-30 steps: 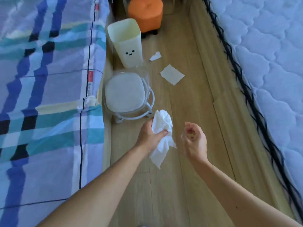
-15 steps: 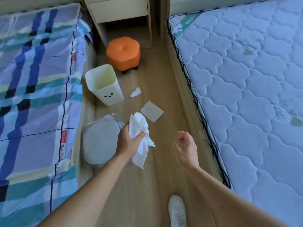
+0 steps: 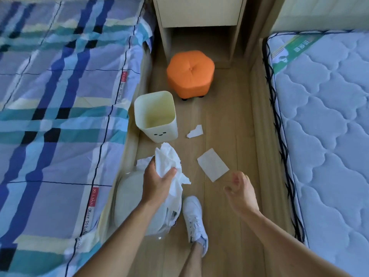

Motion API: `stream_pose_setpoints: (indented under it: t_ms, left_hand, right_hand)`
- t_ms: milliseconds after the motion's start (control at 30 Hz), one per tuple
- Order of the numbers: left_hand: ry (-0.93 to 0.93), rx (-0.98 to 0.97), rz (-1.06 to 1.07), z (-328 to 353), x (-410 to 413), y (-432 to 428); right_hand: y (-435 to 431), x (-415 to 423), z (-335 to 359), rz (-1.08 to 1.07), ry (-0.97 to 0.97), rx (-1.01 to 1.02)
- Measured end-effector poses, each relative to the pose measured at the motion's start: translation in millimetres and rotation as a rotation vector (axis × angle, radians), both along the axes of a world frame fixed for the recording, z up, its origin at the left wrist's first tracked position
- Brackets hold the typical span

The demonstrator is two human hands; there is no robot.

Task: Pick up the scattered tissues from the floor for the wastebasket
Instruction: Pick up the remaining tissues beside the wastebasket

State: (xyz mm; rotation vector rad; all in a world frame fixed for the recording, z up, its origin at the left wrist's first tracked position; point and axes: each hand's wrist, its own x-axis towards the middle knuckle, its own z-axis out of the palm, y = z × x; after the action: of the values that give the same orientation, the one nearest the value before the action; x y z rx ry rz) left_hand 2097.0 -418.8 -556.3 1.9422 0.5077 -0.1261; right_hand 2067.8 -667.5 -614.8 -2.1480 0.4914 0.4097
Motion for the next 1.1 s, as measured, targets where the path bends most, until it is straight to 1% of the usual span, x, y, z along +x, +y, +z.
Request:
stream_pose_setpoints:
  t_ms: [133,233,300,400,500,633,667,767,800,867,933,1000,1100]
  left_hand:
    - [-0.051,0.098,0.05,-27.4,84.3,45.3]
    - [-0.007,0.235,0.022,-49.4,124.3,75.9]
    - [0.062,0.313,-0.071,-75.1,147.6,94.9]
    - [0.219,0.413,-0.217,-124.5,168.3,114.3]
    - [0.323,0.474,-0.37,-180.8,188.8,122.4]
    - [0.444,0.582,-0.603,-261.8,217.0,125.6]
    - [0.491,0.623,-0.656,-292.9,226.8,126.6]
    - [0.642,0.701,-0.823,-336.1,233.6,132.6]
    - [0.696,0.726,-0.844,-352.3,234.1,134.4]
    - [0.791,0.768,-0.873,-382.0,232.7,140.4]
    - [0.853,0.789,-0.852,-402.2,227.9,145.7]
    - [0.876,0.81,-0.816,-414.4,221.5,149.8]
    - [0.86,0.816,-0.747,-423.7,215.7,151.2]
  right_hand:
    - [6.4,84.6,-40.7,0.122,0.078,-0.075]
    - [12.1,123.9,-70.0,0.17,0.131,-0.093]
    - [16.6,145.4,-90.1,0.216,0.181,-0.112]
    - [22.6,161.5,-128.1,0.309,0.259,-0.132]
    - [23.4,174.8,-174.7,0.485,0.292,-0.202]
    - [16.9,193.2,-244.7,0.789,0.232,-0.371]
    - [14.1,199.6,-273.7,0.848,0.2,-0.417]
    - [5.6,201.1,-313.8,0.993,0.161,-0.56]
    - [2.2,200.4,-330.1,1.043,0.147,-0.608]
    - [-4.1,199.7,-361.7,1.108,0.099,-0.649]
    - [-10.3,197.6,-384.8,1.128,0.059,-0.642]
    - [-17.7,194.3,-400.4,1.099,0.001,-0.613]
    - [-26.5,194.6,-414.7,1.081,-0.118,-0.617]
